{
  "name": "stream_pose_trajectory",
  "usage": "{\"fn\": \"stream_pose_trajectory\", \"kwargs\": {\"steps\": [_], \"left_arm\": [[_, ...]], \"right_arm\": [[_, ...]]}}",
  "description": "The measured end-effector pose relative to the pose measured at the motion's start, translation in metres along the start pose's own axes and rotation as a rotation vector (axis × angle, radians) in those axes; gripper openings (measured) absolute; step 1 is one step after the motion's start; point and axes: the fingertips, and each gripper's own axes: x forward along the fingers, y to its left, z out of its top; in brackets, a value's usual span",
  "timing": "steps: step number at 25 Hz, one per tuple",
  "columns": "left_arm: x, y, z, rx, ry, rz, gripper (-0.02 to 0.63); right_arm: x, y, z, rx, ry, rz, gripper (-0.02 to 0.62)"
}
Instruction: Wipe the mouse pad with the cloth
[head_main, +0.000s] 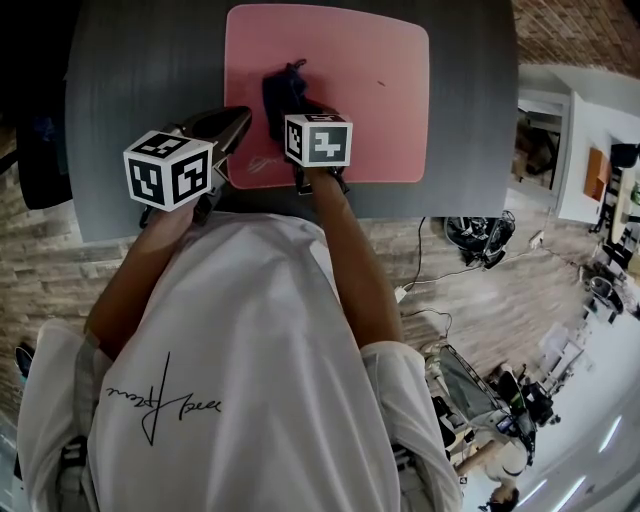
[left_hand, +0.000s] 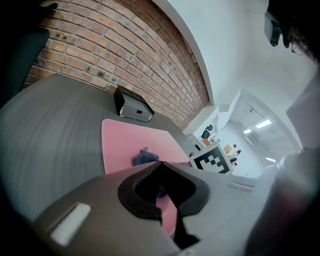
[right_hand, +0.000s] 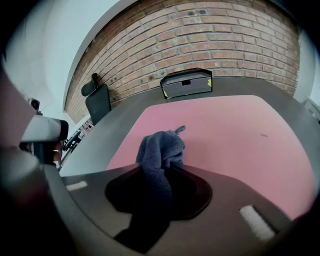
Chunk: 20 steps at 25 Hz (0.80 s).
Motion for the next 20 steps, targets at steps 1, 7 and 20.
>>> {"fn": "stream_pose_trajectory", "kwargs": {"steps": [1,7,20], "left_arm": [[0.000,0.000,0.000,-0.002,0.001,-0.002,0.012],[0.001,-0.001,0.000,-0.002,0.005,-0.004,0.012],[0.003,0.001,-0.004,-0.005,0.015,-0.004,0.012]], "right_arm": [[0.000,-0.001,0.000,0.004,-0.001,0.001,0.104],[-0.004,-0.013,0.002,0.017,-0.004,-0.005,0.104],[-0.013,-0.045,0.001,0.056,-0.012,-0.035,0.104]]}}
